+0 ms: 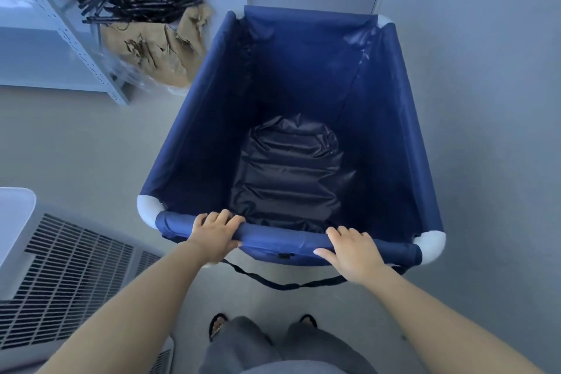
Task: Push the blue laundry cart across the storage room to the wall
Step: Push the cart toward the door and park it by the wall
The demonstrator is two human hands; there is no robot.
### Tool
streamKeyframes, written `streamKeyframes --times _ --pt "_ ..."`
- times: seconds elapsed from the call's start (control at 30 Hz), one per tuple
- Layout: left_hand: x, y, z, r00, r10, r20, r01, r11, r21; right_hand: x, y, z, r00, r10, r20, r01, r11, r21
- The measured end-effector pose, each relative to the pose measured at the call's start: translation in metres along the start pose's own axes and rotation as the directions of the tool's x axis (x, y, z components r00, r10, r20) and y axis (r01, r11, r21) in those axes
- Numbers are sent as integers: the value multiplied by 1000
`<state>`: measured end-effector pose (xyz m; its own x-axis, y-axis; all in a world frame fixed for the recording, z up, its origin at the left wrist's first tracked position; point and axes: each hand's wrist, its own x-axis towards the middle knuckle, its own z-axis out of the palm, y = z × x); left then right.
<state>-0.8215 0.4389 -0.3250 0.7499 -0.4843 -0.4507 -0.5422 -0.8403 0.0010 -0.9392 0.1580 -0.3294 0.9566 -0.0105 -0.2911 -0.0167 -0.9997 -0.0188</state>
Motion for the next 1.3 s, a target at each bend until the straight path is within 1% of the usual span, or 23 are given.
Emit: streamKeyframes --times 0.07,0.13,0.17,0.27,0.33,0.53,0.77,0.87,1.0,1.1,1.3 --pt "-8 -4 1 1000 29 4 -29 1000 -12 -14 -12 2 995 -25 -93 23 999 -28" --pt "-15 -6 2 998 58 19 -57 998 -19 -26 -23 4 978 -7 -210 -6 998 -61" --pt "-19 -8 2 997 74 22 -73 997 -19 -30 -28 5 973 13 -231 -27 998 -57" --pt "-32 -16 4 991 132 6 -132 991 -28 -39 -43 11 987 90 -135 -94 995 -22" --pt "-40 -25 8 984 177 -5 -177 983 -48 -46 -50 18 985 151 -84 -154 988 -31" --pt "-52 -49 24 954 298 23 -297 954 -46 -73 -87 33 967 252 -30 -253 966 -59" --pt "-56 -74 33 915 402 38 -402 915 -8 -100 -136 39 927 366 -88 -366 931 16" --pt "-58 -84 35 903 429 27 -429 903 18 -106 -154 42 907 412 -85 -407 911 67" --pt "-56 -96 35 885 465 -6 -465 884 47 -109 -171 45 893 444 -71 -441 895 65" --pt "-50 -101 32 879 476 -14 -474 878 70 -107 -181 45 880 463 -105 -459 886 63" --pt "-27 -105 20 870 493 -15 -490 867 94 -92 -184 39 860 497 -114 -491 868 78"
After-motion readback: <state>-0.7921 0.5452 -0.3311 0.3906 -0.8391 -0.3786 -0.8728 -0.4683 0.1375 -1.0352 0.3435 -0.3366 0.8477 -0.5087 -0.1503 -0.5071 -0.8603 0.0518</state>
